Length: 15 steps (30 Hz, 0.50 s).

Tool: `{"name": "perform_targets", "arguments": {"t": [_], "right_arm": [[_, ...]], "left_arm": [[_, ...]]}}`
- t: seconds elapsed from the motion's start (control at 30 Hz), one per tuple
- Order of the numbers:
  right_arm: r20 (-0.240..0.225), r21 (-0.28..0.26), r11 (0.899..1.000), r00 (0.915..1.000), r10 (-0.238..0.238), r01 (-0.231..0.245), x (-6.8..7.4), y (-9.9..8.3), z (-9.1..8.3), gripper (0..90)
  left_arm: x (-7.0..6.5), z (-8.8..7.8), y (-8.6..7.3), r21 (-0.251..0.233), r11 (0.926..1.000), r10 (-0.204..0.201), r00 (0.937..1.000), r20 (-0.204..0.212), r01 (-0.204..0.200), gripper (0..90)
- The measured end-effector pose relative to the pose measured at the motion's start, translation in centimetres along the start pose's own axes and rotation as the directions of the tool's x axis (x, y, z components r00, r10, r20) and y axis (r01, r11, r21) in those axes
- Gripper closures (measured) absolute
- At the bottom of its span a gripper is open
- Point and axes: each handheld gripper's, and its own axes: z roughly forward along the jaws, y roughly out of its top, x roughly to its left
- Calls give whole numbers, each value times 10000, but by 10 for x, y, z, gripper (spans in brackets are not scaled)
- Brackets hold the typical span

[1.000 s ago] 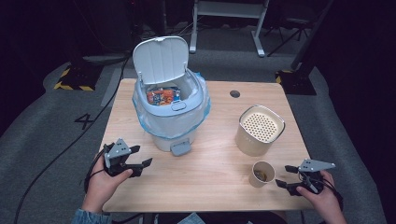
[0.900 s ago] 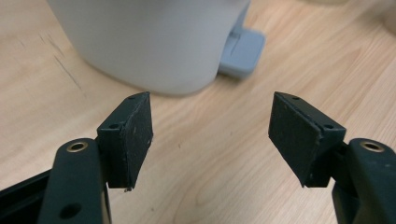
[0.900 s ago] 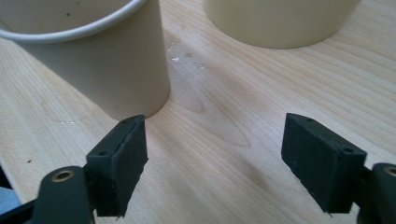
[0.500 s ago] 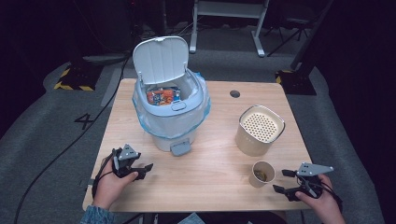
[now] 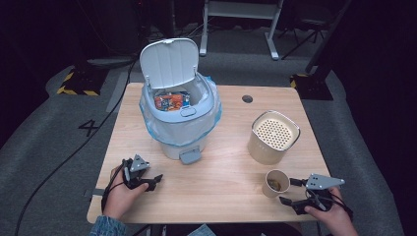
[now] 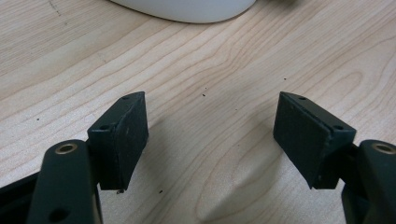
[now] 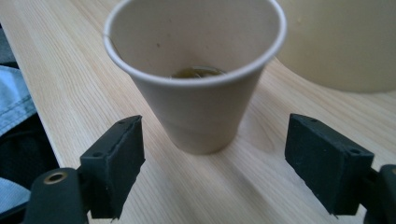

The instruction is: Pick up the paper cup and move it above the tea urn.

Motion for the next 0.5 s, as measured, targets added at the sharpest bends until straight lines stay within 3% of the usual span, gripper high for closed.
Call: {"name": "perform_targets", "arguments": {"t": [0.27,0.5], "right_arm": [[-116,-629,9978,9997,-226,218,9,6,16,232],[45,-1035,9944,9998,-197,201,8,7,30,268]], "left_arm": [[0,0,0,-11,10000,-30,10000,23,30,266],[0,0,0,-21,10000,-21,10000,-2,21,267]]}}
